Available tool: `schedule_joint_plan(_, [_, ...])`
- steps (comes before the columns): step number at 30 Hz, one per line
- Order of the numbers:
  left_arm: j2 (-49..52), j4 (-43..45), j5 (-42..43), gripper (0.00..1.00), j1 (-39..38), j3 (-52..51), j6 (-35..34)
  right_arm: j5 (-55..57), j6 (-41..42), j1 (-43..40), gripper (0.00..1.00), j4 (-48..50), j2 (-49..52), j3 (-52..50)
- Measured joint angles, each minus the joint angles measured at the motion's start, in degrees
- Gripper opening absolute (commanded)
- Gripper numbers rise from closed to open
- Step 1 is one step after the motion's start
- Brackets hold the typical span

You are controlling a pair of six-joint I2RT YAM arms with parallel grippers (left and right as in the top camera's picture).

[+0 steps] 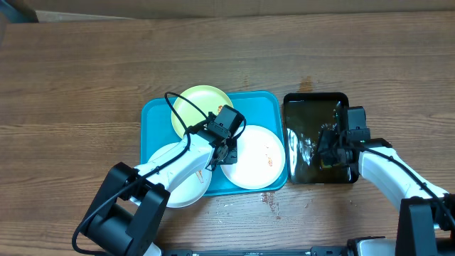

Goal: Clean dirty plates on tray and stack at the side
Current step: 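Dip the sponge in the soapy water with the right gripper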

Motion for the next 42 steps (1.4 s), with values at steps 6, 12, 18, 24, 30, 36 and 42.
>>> schedule_joint_plan(6, [0.0, 0.0, 0.0, 0.4, 0.0, 0.0, 0.0, -2.3, -0.8, 0.0, 0.71, -7.1, 0.0, 1.9])
schedule_joint_plan(12, [0.0, 0.0, 0.0, 0.29, 0.0, 0.0, 0.0, -3.0, -0.9, 0.0, 0.64, -14.9, 0.0, 3.9])
schedule_joint_plan(18, [0.0, 0.5, 0.0, 0.04, 0.0, 0.0, 0.0, -3.1, 0.3, 0.0, 0.04, -14.1, 0.0, 3.0])
schedule_joint_plan(24, [-0.2, 0.8, 0.0, 0.04, 0.0, 0.0, 0.0, -4.2, 0.1, 0.0, 0.04, -26.6, -0.4, 8.0])
schedule_joint_plan(30, [-0.2, 0.8, 0.0, 0.04, 0.0, 0.0, 0.0, -4.6, 0.1, 0.0, 0.04, -34.9, -5.3, 18.7])
schedule_joint_plan(36, [-0.2, 0.4, 0.0, 0.04, 0.0, 0.0, 0.0, -5.2, 0.1, 0.1, 0.04, -36.2, -6.4, 18.8])
schedule_joint_plan(42, [-0.2, 0.1, -0.1, 0.04, 0.0, 0.1, 0.0, -6.5, 0.1, 1.2, 0.04, -37.0, -6.4, 18.5])
